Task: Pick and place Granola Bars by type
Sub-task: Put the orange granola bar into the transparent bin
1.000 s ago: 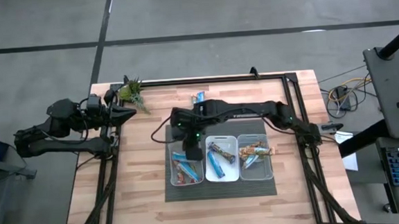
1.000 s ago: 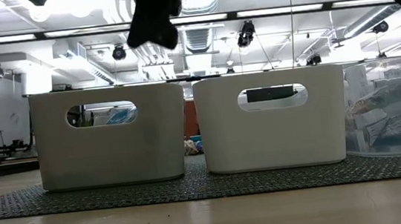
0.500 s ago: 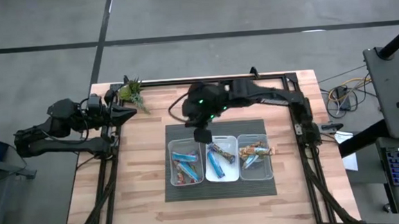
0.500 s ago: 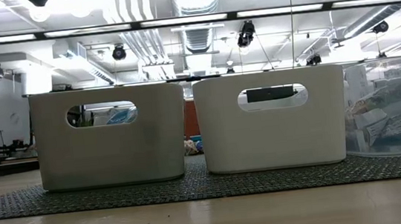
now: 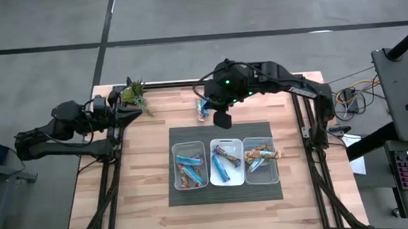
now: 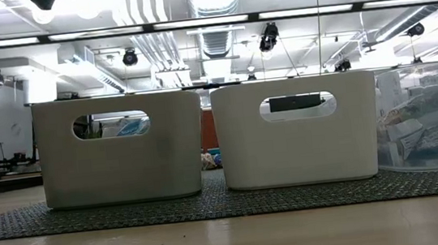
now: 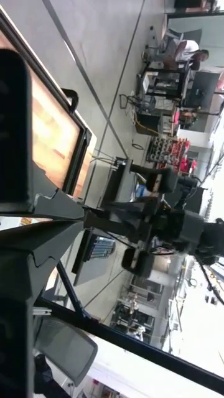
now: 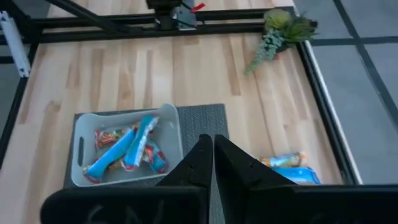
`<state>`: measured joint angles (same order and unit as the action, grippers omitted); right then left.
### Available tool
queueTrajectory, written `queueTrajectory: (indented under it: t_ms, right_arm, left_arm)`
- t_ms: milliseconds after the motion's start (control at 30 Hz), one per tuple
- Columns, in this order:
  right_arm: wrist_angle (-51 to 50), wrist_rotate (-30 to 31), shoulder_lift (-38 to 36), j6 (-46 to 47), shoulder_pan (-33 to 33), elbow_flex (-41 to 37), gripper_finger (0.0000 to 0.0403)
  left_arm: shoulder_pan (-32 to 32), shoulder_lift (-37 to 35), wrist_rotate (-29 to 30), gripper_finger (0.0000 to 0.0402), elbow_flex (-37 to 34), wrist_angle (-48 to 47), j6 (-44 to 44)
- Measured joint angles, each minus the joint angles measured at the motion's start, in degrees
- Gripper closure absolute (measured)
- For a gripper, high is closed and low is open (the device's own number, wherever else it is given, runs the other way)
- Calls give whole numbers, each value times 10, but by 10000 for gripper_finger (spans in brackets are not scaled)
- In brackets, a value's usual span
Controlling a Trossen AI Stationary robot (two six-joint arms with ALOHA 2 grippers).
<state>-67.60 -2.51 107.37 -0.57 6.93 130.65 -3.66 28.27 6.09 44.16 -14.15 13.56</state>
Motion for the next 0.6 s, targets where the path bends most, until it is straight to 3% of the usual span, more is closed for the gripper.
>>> queueTrajectory:
  t_ms: [200,600]
  right_arm:
    - [26,13,-47,0,24,-88,394]
    - [236,12,-205,45,56,-370,394]
  left_arm:
    - [0,10,6,401,0,2,-1]
    - [0,41,76,401,1,46,-1]
